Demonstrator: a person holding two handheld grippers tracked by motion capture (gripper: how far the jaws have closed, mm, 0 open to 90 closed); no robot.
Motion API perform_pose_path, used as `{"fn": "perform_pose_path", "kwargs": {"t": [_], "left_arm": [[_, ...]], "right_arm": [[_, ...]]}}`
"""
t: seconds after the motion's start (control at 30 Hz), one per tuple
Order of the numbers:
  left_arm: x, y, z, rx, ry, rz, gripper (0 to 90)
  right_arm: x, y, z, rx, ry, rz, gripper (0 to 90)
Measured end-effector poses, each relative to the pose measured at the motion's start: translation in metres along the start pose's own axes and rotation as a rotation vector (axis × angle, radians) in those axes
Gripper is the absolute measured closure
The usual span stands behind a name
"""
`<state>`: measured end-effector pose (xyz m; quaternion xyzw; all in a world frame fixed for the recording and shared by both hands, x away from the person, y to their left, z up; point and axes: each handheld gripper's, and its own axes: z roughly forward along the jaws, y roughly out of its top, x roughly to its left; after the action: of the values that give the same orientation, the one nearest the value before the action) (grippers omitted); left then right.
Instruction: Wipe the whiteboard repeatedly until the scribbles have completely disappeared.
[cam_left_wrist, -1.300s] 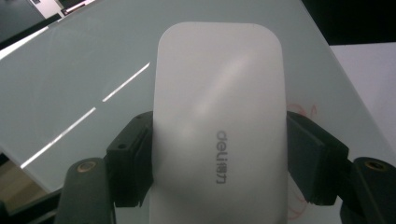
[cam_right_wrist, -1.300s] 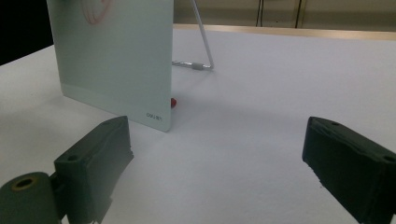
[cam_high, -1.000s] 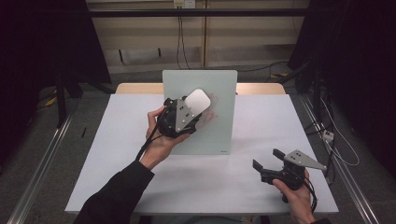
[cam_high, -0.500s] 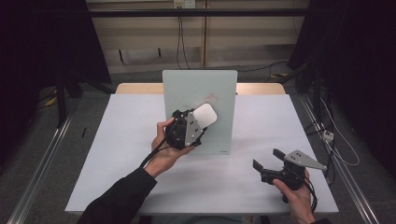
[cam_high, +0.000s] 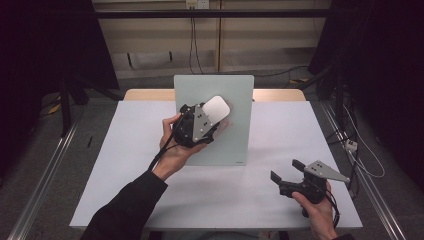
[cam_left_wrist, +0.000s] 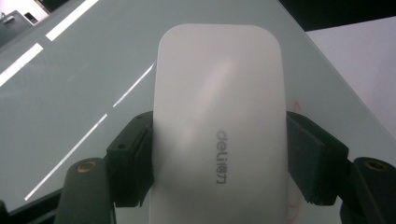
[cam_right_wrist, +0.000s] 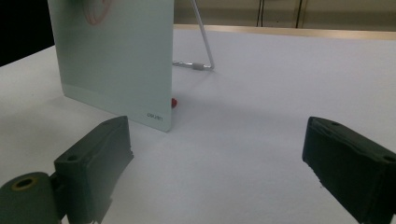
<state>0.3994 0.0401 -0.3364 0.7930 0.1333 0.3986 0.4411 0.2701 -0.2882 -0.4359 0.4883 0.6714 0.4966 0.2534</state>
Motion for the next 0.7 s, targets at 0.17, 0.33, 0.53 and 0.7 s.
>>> {"fn": "perform_pose_path", "kwargs": {"t": [0.17,0.33,0.53,0.7], "left_arm": [[-0.008,-0.003,0.002,0.003,-0.011,0.020,31.2],[-0.025,-0.012,0.005,0.016,-0.055,0.040,31.2],[-0.044,-0.020,0.008,0.041,-0.099,0.066,31.2],[-0.037,-0.017,0.008,0.032,-0.111,0.044,31.2]], "right_arm": [[0.000,0.000,0.000,0.000,0.000,0.001,8.1],[0.000,0.000,0.000,0.000,0.000,-0.001,8.1],[0.000,0.000,0.000,0.000,0.000,0.000,8.1],[0.000,0.000,0.000,0.000,0.001,0.001,8.1]]}}
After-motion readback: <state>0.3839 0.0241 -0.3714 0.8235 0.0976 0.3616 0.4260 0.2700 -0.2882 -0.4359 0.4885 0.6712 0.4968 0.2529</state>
